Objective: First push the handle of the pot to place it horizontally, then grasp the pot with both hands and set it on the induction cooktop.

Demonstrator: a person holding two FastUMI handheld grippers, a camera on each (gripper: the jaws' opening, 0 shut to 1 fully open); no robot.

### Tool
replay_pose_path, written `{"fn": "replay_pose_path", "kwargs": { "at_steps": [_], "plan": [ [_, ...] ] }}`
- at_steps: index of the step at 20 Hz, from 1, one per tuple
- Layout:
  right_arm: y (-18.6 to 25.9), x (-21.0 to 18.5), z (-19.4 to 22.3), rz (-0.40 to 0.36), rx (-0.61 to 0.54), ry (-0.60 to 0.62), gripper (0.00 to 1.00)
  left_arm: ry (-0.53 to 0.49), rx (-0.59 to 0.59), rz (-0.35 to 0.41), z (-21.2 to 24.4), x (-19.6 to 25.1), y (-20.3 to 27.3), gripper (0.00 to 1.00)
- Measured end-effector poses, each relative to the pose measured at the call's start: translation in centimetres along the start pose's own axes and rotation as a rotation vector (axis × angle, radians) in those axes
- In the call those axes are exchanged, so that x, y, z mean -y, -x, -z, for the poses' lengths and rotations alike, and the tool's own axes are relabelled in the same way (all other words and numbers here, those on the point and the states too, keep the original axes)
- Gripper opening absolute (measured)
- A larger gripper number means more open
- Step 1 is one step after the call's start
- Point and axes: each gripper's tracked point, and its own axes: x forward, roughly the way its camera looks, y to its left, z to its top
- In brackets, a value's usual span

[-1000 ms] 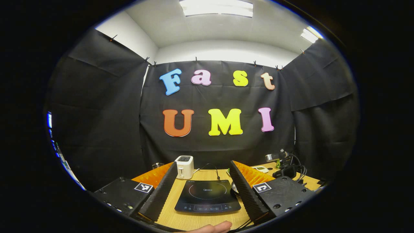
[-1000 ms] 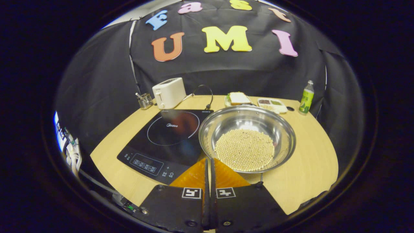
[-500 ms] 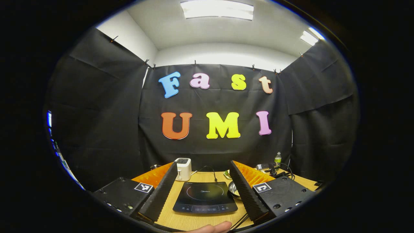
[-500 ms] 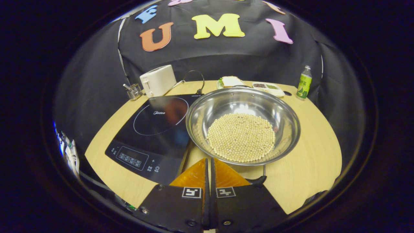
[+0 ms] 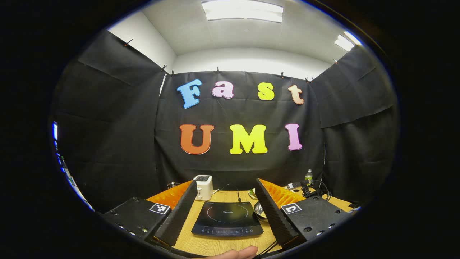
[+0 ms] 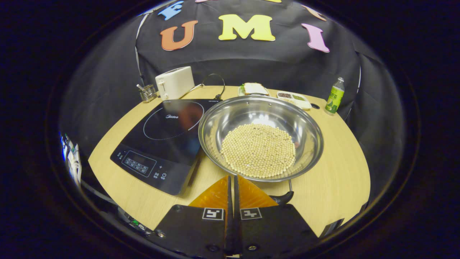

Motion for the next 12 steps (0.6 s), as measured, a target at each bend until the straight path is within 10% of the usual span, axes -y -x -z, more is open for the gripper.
{"fn": "replay_pose_path", "kwargs": {
  "at_steps": [12],
  "plan": [
    [0.9, 4.0, 0.1, 0.052, 0.017, 0.012, 0.04, 0.013, -0.003, -0.009, 0.6, 0.0, -0.3, 0.96]
  ]
}}
